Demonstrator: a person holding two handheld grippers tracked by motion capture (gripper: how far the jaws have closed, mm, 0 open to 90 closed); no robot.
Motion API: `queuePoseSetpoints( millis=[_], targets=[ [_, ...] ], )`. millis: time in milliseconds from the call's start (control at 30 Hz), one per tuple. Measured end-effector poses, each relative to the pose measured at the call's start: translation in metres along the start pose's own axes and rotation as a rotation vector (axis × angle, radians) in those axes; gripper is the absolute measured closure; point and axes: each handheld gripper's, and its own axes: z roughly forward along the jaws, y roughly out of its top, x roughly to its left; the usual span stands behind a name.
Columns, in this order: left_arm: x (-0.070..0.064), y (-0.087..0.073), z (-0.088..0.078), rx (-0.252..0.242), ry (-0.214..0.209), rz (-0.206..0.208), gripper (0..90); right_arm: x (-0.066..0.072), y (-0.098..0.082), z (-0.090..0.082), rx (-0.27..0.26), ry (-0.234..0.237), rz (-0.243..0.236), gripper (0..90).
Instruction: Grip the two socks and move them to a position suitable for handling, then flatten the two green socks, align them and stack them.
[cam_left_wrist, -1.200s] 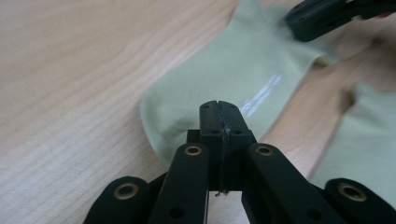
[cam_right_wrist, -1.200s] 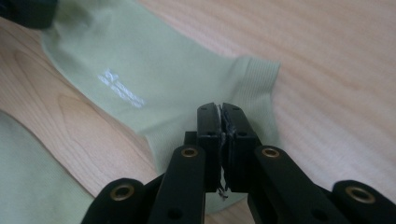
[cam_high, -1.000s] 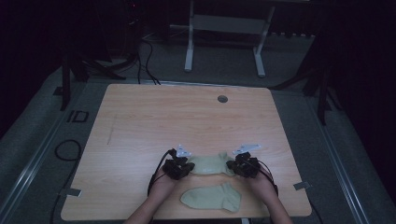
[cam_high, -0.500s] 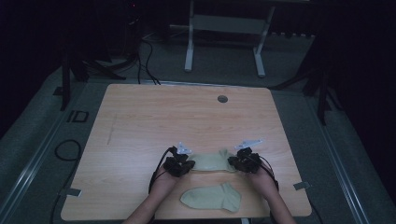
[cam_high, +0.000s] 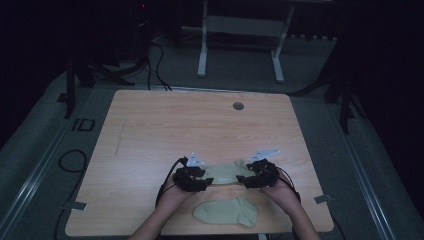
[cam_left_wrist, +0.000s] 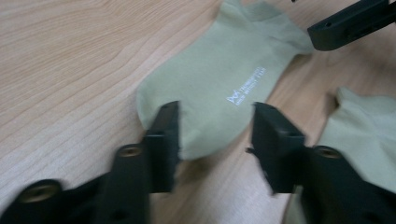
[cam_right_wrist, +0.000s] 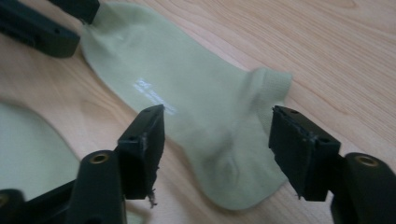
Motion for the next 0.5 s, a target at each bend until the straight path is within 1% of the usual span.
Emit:
queuePoseSetpoints(
  millis=[33, 67, 133, 167, 200, 233, 267, 300, 367, 433, 467, 500],
  targets=[
    [-0.003, -0.002, -0.007, 0.0, -0.006, 0.01, 48.2, 0.0, 0.0, 0.0, 0.0, 0.0, 0.0, 31.2],
    [-0.006, -0.005, -0.013, 0.001, -0.013, 0.015, 47.6, 0.004, 0.0, -0.004, -0.004, -0.014, -0.004, 30.5],
    [-0.008, -0.009, -0.018, 0.005, -0.014, 0.014, 46.0, 0.007, -0.001, -0.01, -0.01, -0.02, -0.006, 32.0],
    [-0.012, -0.013, -0.024, 0.007, -0.027, 0.015, 44.8, 0.008, -0.002, -0.012, -0.017, -0.025, -0.005, 32.4],
    [-0.012, -0.013, -0.024, 0.007, -0.027, 0.015, 44.7, 0.011, -0.004, -0.017, -0.012, -0.011, -0.006, 36.9],
    [-0.016, -0.016, -0.031, 0.008, -0.028, 0.018, 44.7, 0.012, -0.004, -0.019, -0.006, -0.006, 0.002, 36.5],
    [-0.016, -0.016, -0.031, 0.008, -0.028, 0.018, 44.7, 0.014, -0.006, -0.022, -0.015, -0.008, 0.008, 37.7],
    [-0.019, -0.02, -0.039, 0.006, -0.042, 0.018, 44.7, 0.017, -0.008, -0.027, -0.029, -0.005, 0.002, 37.6],
    [-0.021, -0.022, -0.043, 0.005, -0.044, 0.018, 44.7, 0.021, -0.011, -0.034, -0.042, -0.012, -0.004, 36.7],
    [-0.024, -0.026, -0.049, 0.006, -0.045, 0.016, 44.8, 0.025, -0.015, -0.041, -0.055, 0.0, -0.003, 36.6],
    [-0.026, -0.028, -0.051, 0.006, -0.044, 0.017, 44.8, 0.025, -0.015, -0.041, -0.055, 0.0, -0.003, 36.6],
    [-0.029, -0.033, -0.054, 0.0, -0.043, 0.01, 44.7, 0.028, -0.02, -0.048, -0.059, -0.014, 0.005, 37.2]
  ],
)
